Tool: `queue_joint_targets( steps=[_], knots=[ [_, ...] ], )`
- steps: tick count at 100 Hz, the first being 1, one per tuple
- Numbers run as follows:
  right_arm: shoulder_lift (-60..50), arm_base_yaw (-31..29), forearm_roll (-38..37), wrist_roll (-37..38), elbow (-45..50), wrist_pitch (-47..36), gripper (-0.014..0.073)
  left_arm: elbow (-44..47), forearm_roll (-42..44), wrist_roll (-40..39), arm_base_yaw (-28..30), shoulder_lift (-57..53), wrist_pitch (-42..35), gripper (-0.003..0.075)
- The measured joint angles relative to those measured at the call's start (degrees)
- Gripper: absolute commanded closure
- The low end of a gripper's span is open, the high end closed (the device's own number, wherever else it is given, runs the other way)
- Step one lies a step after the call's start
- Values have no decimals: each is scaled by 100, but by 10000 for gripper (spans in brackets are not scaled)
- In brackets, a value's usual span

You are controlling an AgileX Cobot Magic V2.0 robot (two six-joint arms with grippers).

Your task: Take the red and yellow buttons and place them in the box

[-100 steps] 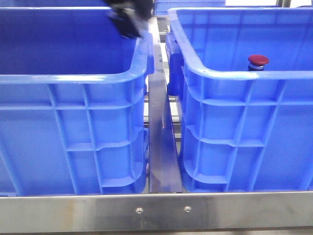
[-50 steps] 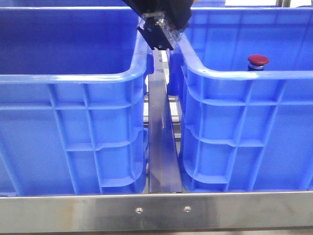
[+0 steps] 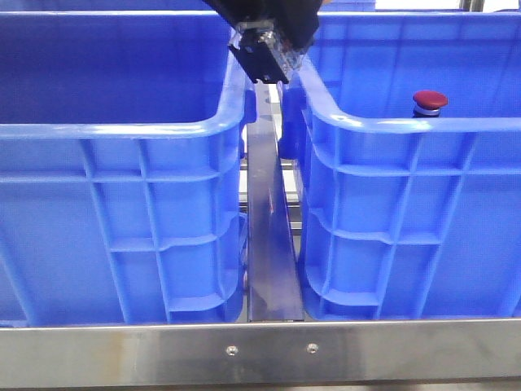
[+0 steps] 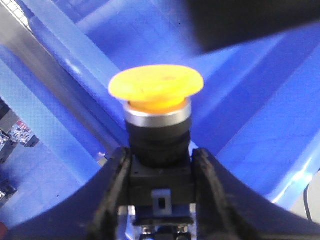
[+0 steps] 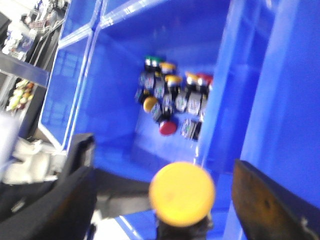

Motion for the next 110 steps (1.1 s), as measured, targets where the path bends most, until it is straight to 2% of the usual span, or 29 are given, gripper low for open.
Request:
queue_joint_targets(
  steps=[25, 34, 54, 61, 71, 72, 73, 83, 88, 93, 110],
  knots=[
    [574, 188, 9, 88, -259, 510, 15, 0, 0, 0, 0, 0, 0, 678],
    [583, 227, 9, 88, -262, 563, 43, 0, 0, 0, 0, 0, 0, 678],
    [586, 227, -36, 88, -262, 599, 361, 0, 0, 0, 0, -14, -10, 678],
    [596, 227, -62, 88, -262, 583, 410, 0, 0, 0, 0, -27, -10, 662],
    [596, 227, -71, 88, -262, 583, 412, 0, 0, 14, 0, -27, -10, 556],
    [596, 227, -71, 88, -262, 583, 413, 0, 0, 24, 0, -27, -10, 521],
    [596, 227, -71, 88, -262, 583, 413, 0, 0, 18, 0, -27, -10, 521],
    [596, 227, -71, 88, -262, 583, 413, 0, -27, 41, 0, -27, -10, 338],
    [596, 215, -71, 76, -262, 583, 413, 0, -39, 41, 0, -27, -24, 281],
    [596, 168, -71, 32, -262, 583, 413, 0, -39, 41, 0, -27, -36, 255],
    [360, -304, -71, -361, -262, 385, 413, 0, -61, 45, 0, -27, -47, 260]
  ],
)
